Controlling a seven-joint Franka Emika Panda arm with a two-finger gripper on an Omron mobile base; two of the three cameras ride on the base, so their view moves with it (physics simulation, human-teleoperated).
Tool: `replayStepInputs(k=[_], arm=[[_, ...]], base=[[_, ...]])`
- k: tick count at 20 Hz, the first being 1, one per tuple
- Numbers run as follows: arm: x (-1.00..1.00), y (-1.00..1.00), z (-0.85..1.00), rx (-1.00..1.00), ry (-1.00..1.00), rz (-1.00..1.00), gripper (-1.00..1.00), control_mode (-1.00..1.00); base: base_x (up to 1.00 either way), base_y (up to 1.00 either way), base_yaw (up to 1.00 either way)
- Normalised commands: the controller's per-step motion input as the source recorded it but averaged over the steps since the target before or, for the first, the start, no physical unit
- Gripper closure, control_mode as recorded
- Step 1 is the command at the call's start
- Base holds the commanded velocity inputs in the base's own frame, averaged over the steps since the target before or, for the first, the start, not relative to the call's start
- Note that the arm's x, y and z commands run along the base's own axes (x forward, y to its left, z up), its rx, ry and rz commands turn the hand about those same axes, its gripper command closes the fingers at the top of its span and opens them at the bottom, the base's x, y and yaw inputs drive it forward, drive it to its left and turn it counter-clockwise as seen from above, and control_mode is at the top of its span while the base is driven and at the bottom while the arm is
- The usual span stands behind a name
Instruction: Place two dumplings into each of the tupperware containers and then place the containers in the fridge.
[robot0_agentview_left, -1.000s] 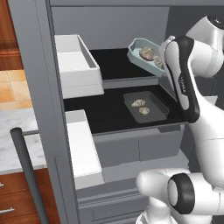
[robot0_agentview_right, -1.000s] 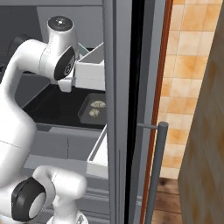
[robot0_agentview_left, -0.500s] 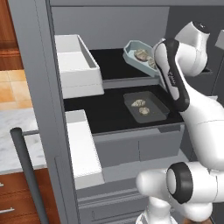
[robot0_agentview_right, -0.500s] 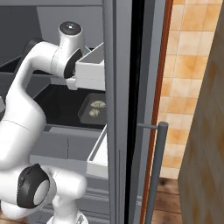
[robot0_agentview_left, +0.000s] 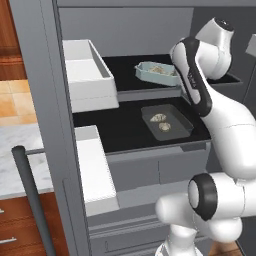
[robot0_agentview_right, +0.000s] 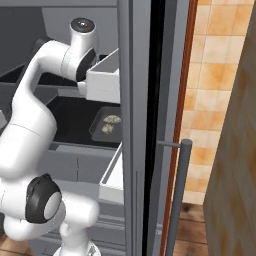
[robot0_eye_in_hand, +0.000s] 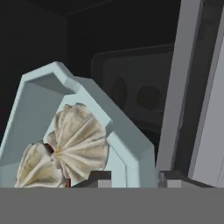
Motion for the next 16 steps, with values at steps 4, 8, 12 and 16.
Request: replayStepInputs(k=[4, 8, 12, 16], arm=[[0.51, 0.01, -0.01, 0.0, 0.0, 0.0, 1.0, -1.0], [0.43, 0.0, -0.02, 0.0, 0.0, 0.0, 1.0, -1.0], [0.15, 0.05, -0.06, 0.0, 0.0, 0.0, -1.0, -1.0], [0.0, 0.0, 0.0, 0.0, 0.0, 0.0, -1.0, -1.0]], base=[[0.0, 0.0, 0.0], [0.0, 0.0, 0.0], [0.0, 0.0, 0.0], [0.0, 0.0, 0.0]])
